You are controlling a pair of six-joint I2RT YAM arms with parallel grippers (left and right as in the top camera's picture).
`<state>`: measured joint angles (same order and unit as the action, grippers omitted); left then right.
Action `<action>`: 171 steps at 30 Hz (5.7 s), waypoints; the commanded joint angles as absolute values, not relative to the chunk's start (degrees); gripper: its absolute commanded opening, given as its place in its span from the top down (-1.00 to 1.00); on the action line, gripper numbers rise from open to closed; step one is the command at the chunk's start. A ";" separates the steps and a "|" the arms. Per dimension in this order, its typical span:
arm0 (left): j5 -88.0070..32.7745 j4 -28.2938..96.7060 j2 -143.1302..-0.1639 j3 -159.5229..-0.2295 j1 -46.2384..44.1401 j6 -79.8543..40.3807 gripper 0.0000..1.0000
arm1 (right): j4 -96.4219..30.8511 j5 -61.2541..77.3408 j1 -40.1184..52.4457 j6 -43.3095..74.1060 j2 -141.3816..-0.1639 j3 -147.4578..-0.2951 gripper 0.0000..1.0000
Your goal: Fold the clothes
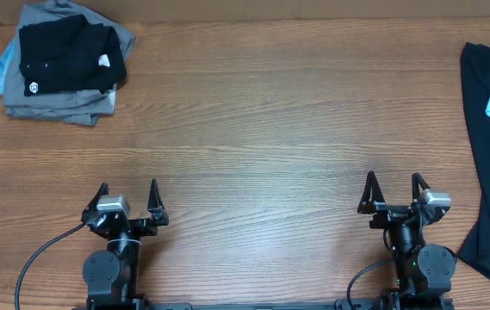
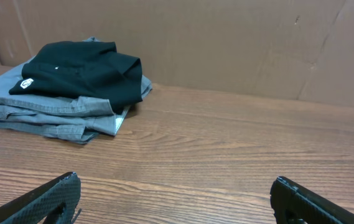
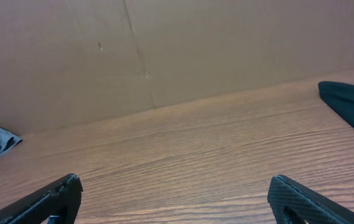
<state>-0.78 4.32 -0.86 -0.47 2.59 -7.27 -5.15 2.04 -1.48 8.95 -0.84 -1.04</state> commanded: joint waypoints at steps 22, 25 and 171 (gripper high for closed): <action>-0.03 4.45 -0.62 -0.27 2.00 -6.39 -1.00 | -4.75 1.32 -1.67 8.73 -0.23 -0.45 -1.00; -0.01 4.43 -0.62 -0.27 2.00 -6.39 -1.00 | -4.75 1.32 -1.67 8.73 -0.23 -0.45 -1.00; -0.03 4.45 -0.62 -0.27 2.00 -6.39 -1.00 | -48.05 -8.38 -38.76 4.45 -144.16 -129.34 -0.42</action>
<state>-0.58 4.36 -0.91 -0.47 2.59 -7.27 -48.45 -10.17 -38.85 4.34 -143.20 -128.88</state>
